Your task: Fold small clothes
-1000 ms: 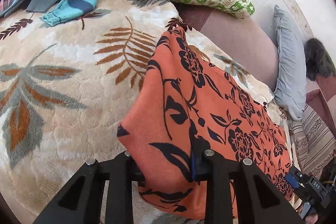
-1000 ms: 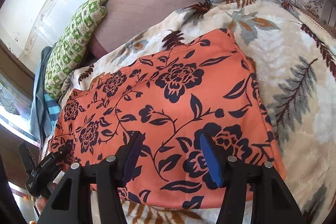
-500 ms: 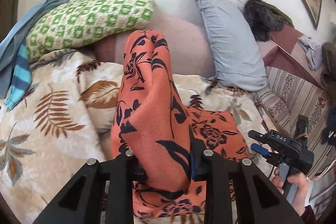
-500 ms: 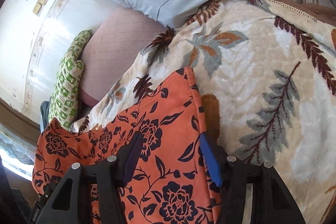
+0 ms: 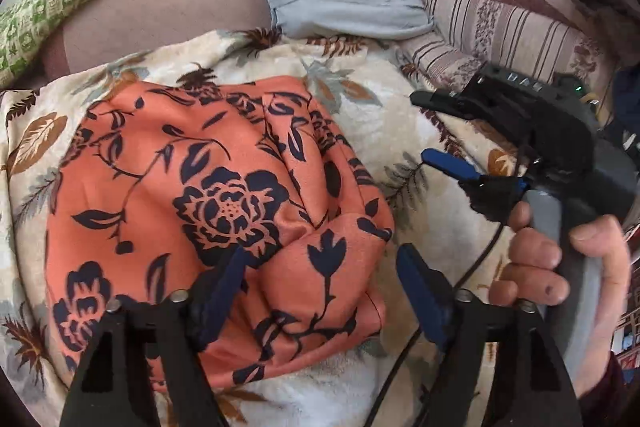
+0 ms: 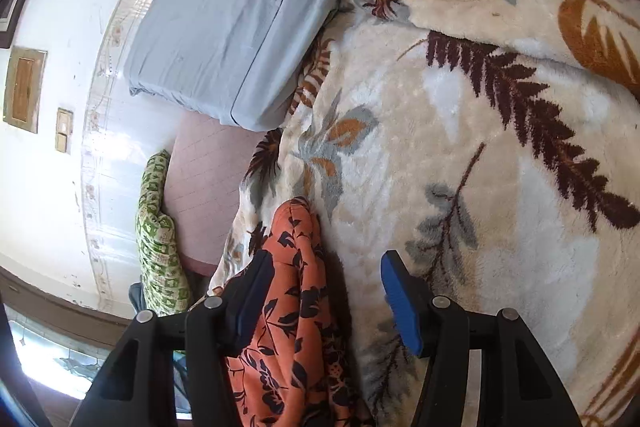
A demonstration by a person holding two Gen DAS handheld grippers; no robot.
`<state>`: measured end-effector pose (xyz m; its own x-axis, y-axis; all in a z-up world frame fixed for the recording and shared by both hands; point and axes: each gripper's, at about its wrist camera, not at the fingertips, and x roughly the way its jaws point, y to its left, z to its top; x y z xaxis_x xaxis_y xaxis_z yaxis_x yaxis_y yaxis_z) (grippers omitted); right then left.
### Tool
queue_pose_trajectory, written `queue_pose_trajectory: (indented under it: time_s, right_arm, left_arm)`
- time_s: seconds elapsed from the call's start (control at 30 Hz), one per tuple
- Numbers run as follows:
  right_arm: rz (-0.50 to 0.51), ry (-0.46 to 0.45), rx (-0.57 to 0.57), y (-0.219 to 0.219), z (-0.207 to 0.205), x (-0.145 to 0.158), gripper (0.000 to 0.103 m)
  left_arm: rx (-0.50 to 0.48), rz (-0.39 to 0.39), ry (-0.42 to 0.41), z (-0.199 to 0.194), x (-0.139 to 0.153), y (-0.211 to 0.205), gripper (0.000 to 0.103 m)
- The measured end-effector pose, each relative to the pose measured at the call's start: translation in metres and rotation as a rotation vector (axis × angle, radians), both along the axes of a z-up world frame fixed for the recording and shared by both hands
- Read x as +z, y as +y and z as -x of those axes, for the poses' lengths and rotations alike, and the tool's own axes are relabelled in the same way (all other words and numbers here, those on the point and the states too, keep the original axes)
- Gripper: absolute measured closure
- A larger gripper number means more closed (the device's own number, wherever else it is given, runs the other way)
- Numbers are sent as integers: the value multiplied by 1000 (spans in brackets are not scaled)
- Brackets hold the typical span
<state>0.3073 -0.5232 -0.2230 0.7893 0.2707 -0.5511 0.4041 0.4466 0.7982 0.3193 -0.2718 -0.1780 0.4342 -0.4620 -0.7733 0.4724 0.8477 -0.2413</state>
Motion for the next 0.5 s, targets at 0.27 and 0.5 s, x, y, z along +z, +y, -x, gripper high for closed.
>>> queue_pose_trajectory:
  time_s: [0.27,0.5]
  right_arm:
    - [24,-121,211,54,-10,32,42]
    - [-112,-108,452,123,-17,25,56]
  left_arm:
    - [200,-95,-123,1,32,93,13]
    - [330,-207,-85,-22,-5,135,13]
